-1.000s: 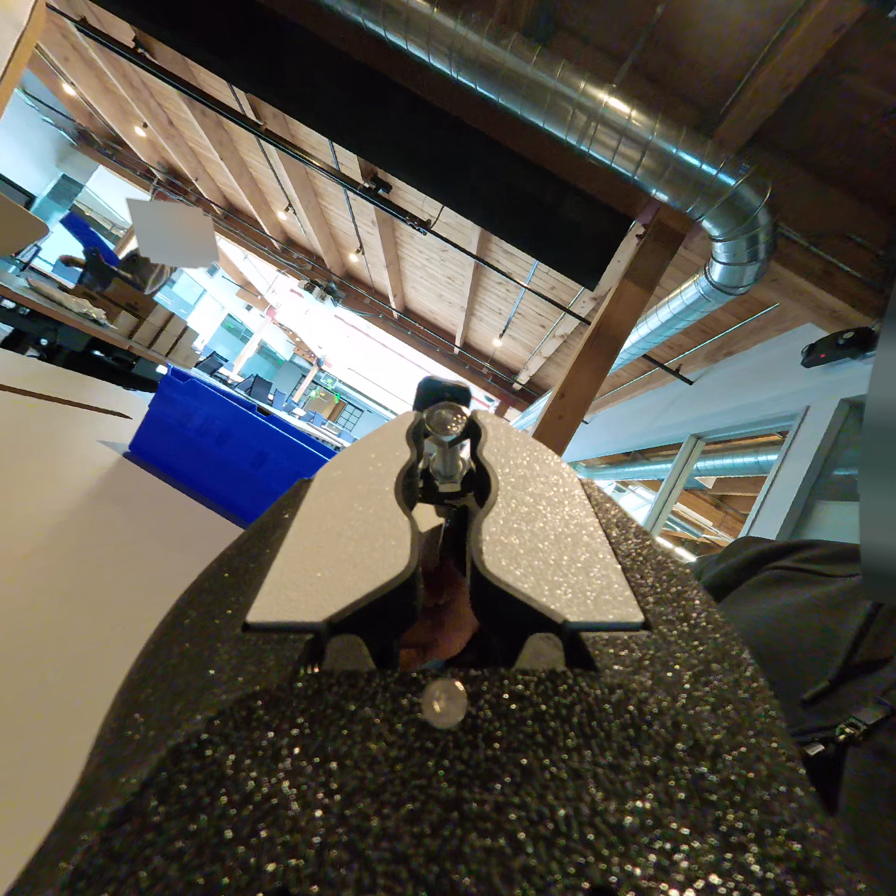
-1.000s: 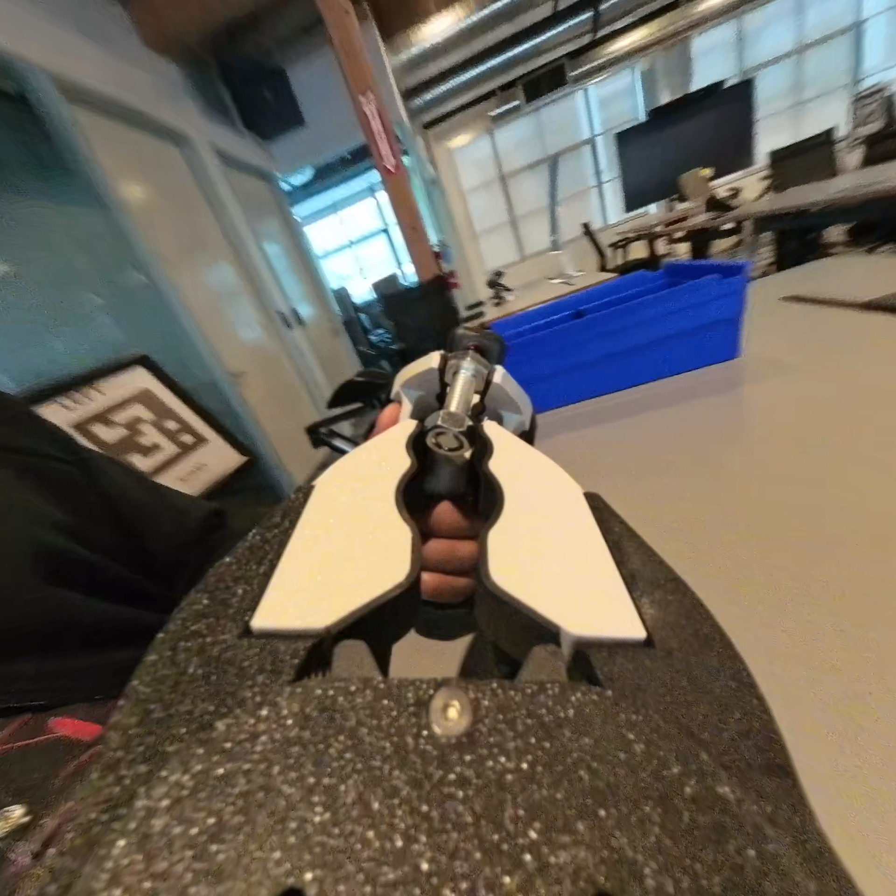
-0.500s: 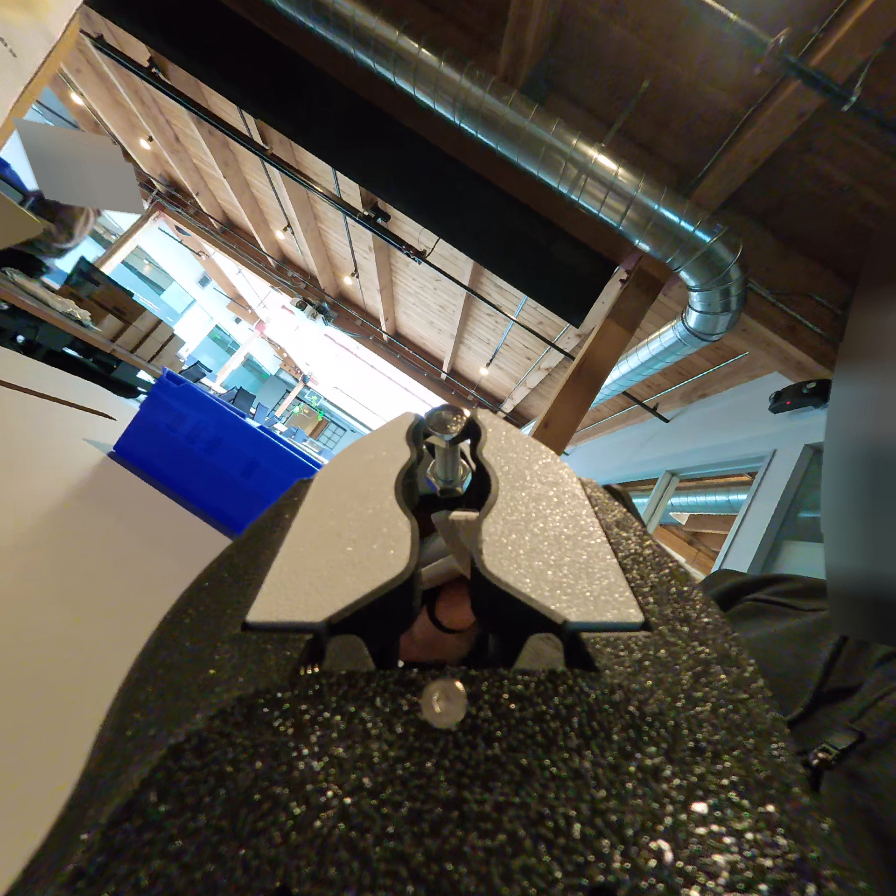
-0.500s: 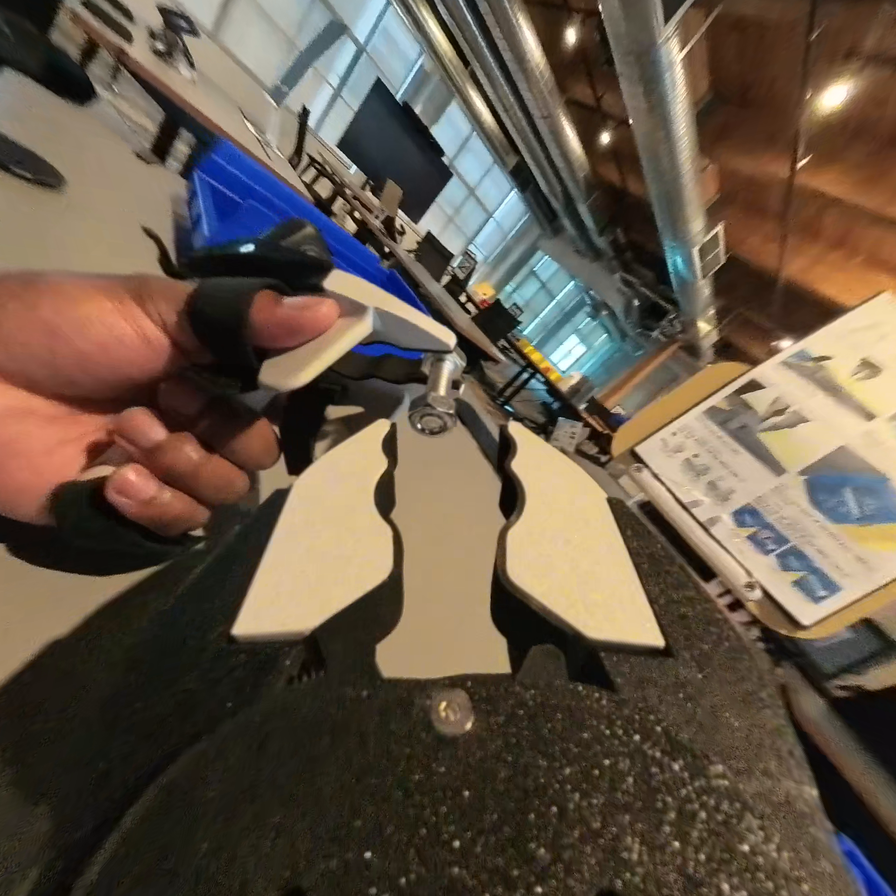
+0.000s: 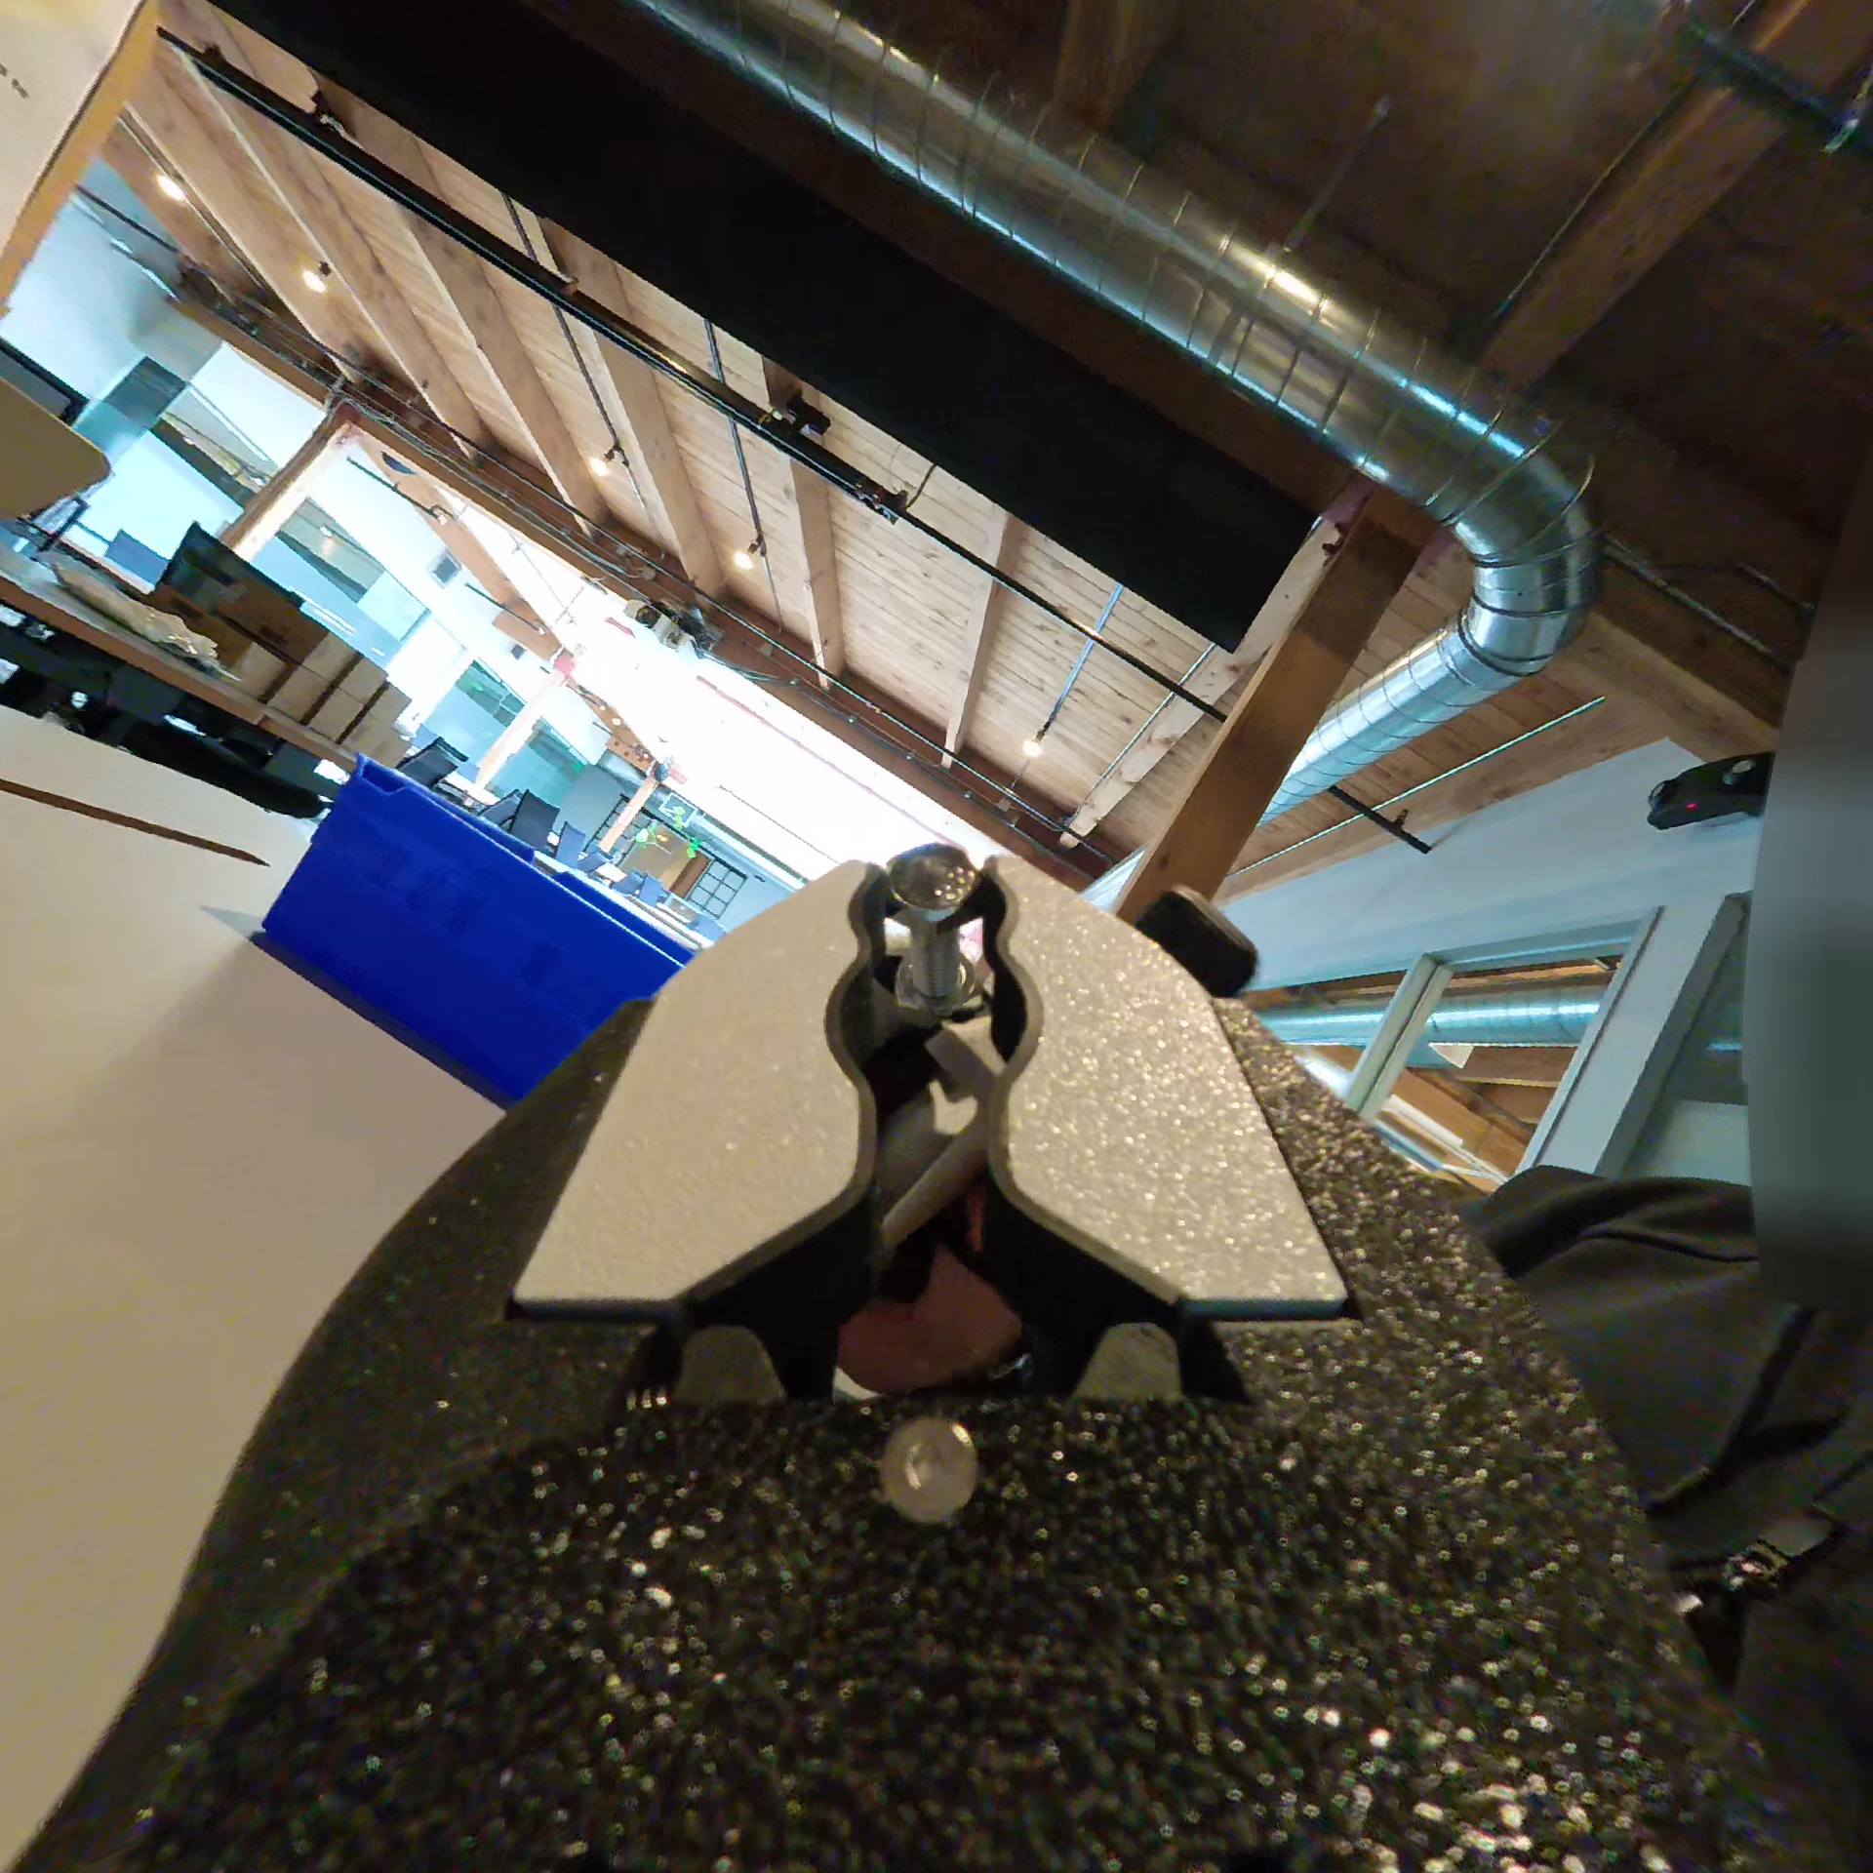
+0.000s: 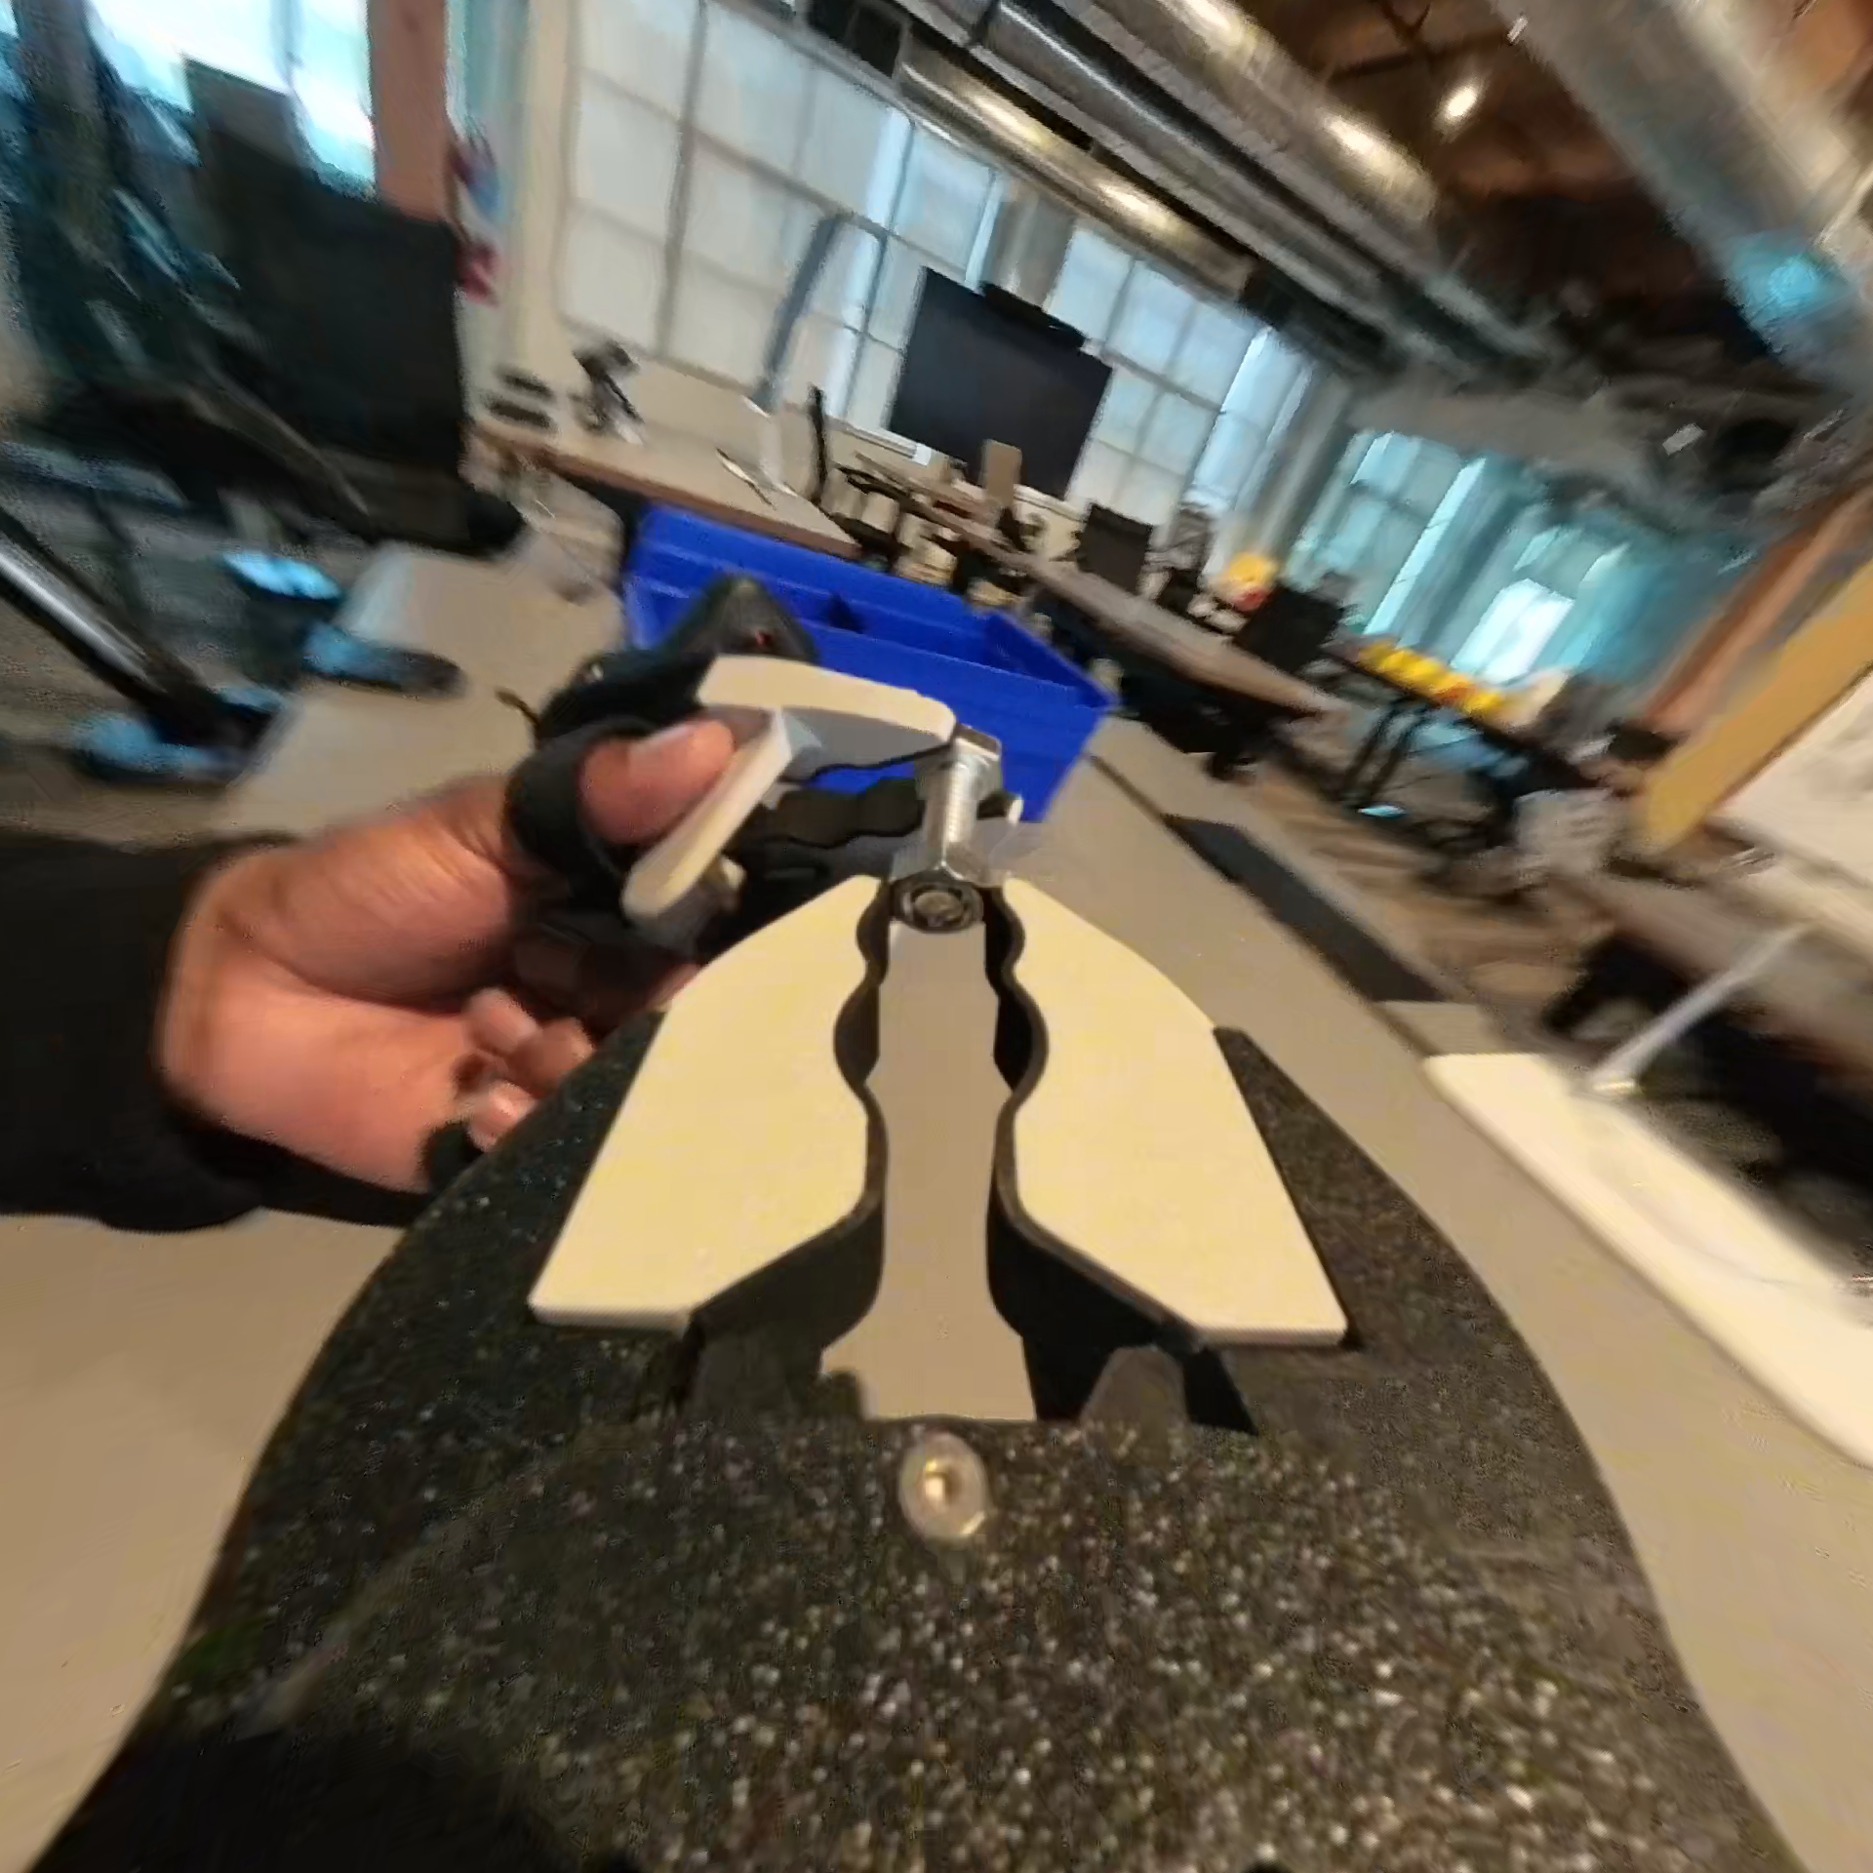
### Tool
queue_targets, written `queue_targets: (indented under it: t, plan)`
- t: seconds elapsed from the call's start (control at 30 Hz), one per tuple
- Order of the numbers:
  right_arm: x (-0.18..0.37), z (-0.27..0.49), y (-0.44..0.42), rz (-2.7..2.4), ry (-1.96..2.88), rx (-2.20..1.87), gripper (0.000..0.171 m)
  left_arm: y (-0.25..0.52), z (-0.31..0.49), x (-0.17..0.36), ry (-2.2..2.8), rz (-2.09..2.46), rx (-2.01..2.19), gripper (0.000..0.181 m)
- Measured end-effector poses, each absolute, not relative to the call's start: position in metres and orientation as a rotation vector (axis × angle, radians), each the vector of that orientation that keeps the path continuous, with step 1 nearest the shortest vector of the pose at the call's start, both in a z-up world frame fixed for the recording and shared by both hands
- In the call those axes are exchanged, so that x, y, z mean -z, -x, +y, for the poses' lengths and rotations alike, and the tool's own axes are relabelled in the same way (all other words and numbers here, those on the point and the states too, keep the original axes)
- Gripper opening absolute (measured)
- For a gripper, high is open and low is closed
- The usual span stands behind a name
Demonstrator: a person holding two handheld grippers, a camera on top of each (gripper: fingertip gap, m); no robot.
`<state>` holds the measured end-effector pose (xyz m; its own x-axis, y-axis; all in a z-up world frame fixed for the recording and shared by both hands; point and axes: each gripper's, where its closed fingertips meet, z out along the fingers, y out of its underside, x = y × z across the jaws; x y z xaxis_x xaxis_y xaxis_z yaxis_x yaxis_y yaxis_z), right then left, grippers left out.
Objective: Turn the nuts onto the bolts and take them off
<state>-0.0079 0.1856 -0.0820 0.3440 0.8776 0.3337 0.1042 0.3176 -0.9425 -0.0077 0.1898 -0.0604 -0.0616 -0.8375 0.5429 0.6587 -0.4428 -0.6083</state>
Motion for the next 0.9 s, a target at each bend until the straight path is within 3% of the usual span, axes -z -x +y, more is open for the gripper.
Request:
queue_targets:
  t: [0.17,0.27,0.43,0.67,0.9]
  plan:
    - [0.080,0.179,0.009,-0.985,1.293,-1.351,0.018,0.007,0.189,0.060,1.081,0.255,1.704,0.017]
    - [0.080,0.179,0.009,-0.943,1.307,-1.504,0.019,0.007,0.190,0.061,1.091,0.252,1.684,0.016]
    - [0.084,0.189,0.009,-1.005,1.269,-1.087,0.048,0.018,0.193,0.059,1.057,0.198,1.680,0.017]
    - [0.078,0.187,0.005,-1.140,1.000,-0.337,0.043,0.016,0.194,0.061,1.066,0.191,1.697,0.017]
    - [0.083,0.188,0.008,-1.164,0.963,-0.113,0.037,0.013,0.193,0.061,1.065,0.203,1.720,0.017]
